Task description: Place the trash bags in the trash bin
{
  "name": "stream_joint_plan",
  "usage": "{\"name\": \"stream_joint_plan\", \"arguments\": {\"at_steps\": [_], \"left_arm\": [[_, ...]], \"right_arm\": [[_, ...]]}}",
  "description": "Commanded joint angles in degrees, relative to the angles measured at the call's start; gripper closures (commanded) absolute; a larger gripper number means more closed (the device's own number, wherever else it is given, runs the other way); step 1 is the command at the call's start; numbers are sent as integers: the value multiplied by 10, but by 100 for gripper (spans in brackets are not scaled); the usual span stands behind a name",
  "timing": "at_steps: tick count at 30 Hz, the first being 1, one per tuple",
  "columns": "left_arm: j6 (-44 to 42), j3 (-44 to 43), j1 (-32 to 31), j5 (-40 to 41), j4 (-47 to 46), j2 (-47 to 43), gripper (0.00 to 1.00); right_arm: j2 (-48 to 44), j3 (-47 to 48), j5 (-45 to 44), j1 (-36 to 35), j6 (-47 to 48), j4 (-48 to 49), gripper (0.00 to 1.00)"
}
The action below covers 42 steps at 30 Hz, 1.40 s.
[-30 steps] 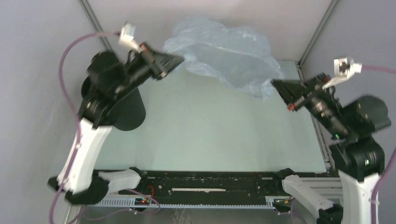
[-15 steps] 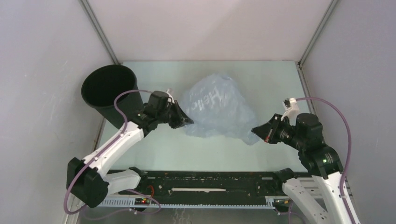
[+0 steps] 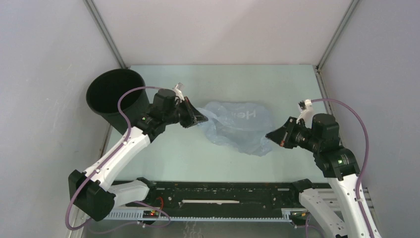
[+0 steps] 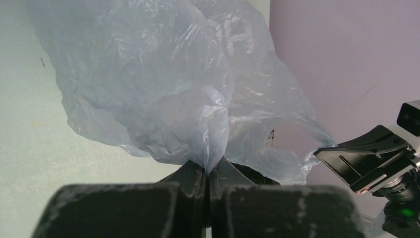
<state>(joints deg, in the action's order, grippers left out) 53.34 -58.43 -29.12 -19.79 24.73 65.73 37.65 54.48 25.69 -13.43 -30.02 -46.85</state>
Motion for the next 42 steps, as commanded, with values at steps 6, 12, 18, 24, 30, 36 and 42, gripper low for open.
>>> {"name": "stream_joint_plan", "arguments": {"at_steps": [6,12,18,24,30,36,42], "left_arm": [[45,10,-7,-24,-58,-19,100],[97,63,-7,-30,-115,-31,100],[108,67,-8,-40,-126,-5,100],[109,51,-8,-48,-125,12,100],[111,44,-8,-53,-124,20,100],[108,37,-8,-56,-123,23,100],[107,29,-8,-56,-124,25,100]], "right_arm": [[-26,-48,-55,11,-54,46,94],[-44,-126,-107,15,-98,95,66],[-38,-161,-113,18,-89,122,43],[-38,-181,-151,21,-49,135,24],[-14,-190,-155,23,-15,154,25],[-28,-191,-129,23,-33,158,32],[-16,-186,-153,23,-30,117,11]]}}
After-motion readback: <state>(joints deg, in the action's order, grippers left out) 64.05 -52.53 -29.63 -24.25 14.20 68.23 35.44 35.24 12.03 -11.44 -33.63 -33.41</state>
